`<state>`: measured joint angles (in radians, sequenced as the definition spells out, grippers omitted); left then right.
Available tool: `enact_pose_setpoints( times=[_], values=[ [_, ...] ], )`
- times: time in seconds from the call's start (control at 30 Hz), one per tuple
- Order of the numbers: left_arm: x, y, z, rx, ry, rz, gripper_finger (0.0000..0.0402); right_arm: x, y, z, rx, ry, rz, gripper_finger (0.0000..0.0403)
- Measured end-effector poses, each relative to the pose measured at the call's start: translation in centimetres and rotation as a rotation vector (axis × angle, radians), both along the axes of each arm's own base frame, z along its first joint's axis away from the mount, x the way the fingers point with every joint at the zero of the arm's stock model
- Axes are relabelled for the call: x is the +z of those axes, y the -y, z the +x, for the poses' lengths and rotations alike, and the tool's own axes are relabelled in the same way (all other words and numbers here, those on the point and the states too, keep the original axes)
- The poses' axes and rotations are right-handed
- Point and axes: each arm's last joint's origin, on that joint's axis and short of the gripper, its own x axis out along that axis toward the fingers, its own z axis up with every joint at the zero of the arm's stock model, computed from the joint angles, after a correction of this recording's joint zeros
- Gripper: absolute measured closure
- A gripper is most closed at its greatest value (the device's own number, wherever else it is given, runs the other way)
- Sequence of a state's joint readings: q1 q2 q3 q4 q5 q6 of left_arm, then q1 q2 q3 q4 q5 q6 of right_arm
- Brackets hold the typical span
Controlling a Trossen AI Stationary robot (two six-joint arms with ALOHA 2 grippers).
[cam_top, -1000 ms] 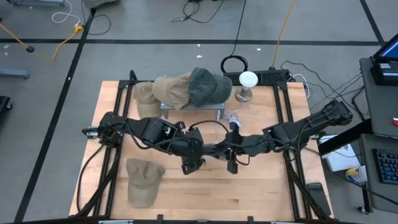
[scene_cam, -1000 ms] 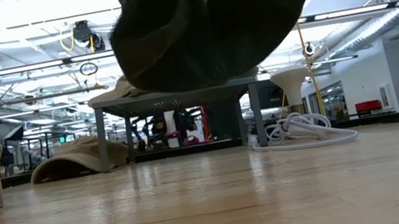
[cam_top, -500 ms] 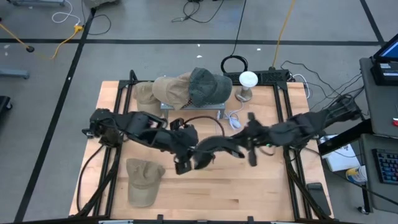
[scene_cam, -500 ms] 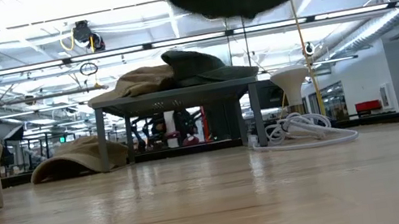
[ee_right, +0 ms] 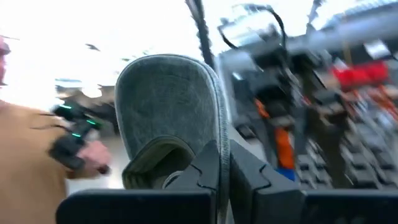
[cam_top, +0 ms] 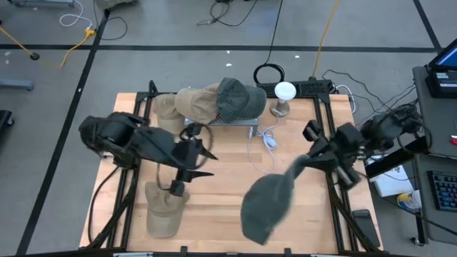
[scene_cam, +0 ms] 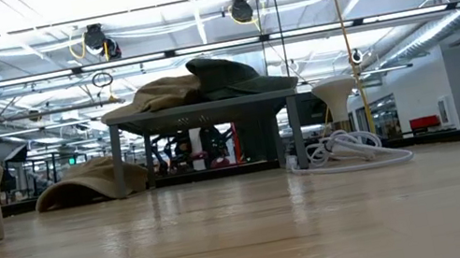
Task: Pick & Place hat
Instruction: Stack the gray cap on the gray caps on the shelf
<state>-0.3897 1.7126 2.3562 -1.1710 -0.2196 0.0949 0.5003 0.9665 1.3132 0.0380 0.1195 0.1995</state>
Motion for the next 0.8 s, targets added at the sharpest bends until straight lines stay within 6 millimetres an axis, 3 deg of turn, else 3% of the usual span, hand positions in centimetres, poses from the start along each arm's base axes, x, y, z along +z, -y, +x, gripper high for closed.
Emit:
enact_pose_setpoints(
  times=[0.3, 0.43, 0.8],
  values=[
    [1.9, 0.4, 0.0, -0.203, 0.243, 0.431, 0.0227, 1.9, -0.8, 0.0, 0.174, 0.328, -0.077, 0.0399],
    [2.5, 0.5, 0.4, -0.201, 0.319, 0.51, 0.0231, 2.5, -1.1, 0.1, 0.2, 0.474, -0.125, 0.0399],
    [3.5, 2.0, 1.1, -0.145, 0.452, 0.747, 0.023, 2.7, -0.7, 0.3, -0.092, 0.592, -0.316, 0.0399]
  ],
)
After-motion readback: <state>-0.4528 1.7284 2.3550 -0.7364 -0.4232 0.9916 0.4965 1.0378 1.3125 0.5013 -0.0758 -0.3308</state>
